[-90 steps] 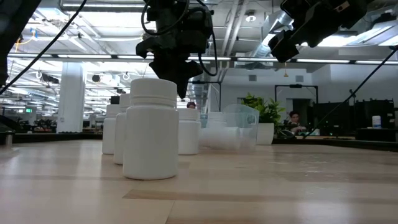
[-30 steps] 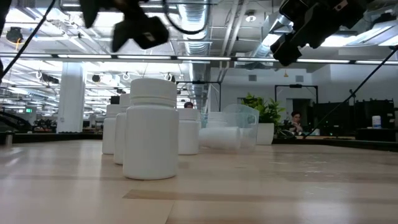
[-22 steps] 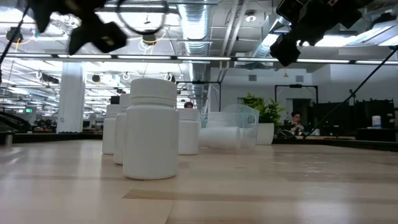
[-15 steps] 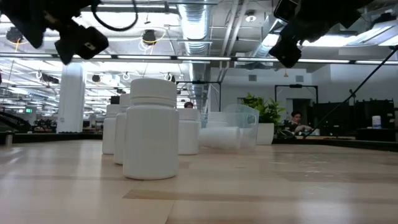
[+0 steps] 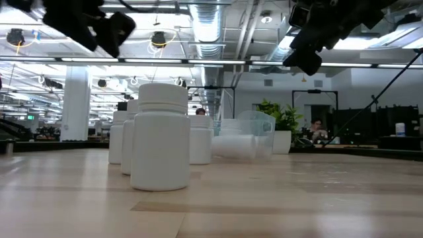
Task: Pick and place pill bottles into a basket
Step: Put the pill bottle into the bin
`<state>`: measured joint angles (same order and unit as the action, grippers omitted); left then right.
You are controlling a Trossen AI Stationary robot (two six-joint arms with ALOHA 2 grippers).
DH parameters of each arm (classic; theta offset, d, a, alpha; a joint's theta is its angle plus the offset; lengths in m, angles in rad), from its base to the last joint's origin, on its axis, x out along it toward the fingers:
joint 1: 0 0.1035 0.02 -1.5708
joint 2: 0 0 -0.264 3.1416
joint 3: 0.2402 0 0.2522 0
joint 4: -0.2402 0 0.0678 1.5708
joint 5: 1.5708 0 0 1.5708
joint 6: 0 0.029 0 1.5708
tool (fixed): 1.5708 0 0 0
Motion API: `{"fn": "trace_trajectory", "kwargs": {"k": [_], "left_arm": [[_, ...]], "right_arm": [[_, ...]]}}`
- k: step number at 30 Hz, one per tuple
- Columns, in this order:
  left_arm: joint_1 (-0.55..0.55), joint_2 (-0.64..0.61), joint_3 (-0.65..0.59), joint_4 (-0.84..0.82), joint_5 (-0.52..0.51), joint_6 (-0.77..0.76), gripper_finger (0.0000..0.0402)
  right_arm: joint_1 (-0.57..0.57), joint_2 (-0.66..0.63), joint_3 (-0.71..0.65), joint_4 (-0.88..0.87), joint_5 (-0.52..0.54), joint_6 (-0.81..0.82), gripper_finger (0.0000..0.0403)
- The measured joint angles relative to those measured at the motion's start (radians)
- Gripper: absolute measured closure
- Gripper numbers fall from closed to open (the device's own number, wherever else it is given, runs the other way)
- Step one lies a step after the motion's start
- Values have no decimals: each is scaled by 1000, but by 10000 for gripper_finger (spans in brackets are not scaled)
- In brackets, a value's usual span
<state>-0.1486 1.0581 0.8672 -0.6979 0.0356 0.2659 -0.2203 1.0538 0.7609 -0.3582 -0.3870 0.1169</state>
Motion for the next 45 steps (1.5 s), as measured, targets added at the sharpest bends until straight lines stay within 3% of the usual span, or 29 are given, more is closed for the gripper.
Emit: {"fn": "trace_trajectory", "kwargs": {"k": [8,15,19,24,33,45], "left_arm": [[109,366,291,-209,143,66,221],[98,542,425,-348,211,96,221],[93,556,435,-347,192,115,221],[91,558,435,-343,91,123,221],[86,558,389,-330,150,73,209],[54,558,385,-276,102,76,162]], "right_arm": [[5,0,0,-10,-1,-105,184],[5,0,0,-73,-4,-127,184],[5,0,0,-89,-4,-128,184],[5,0,0,-91,-4,-128,184],[5,0,0,-91,-8,-126,184],[5,0,0,-93,-8,-126,184]]}}
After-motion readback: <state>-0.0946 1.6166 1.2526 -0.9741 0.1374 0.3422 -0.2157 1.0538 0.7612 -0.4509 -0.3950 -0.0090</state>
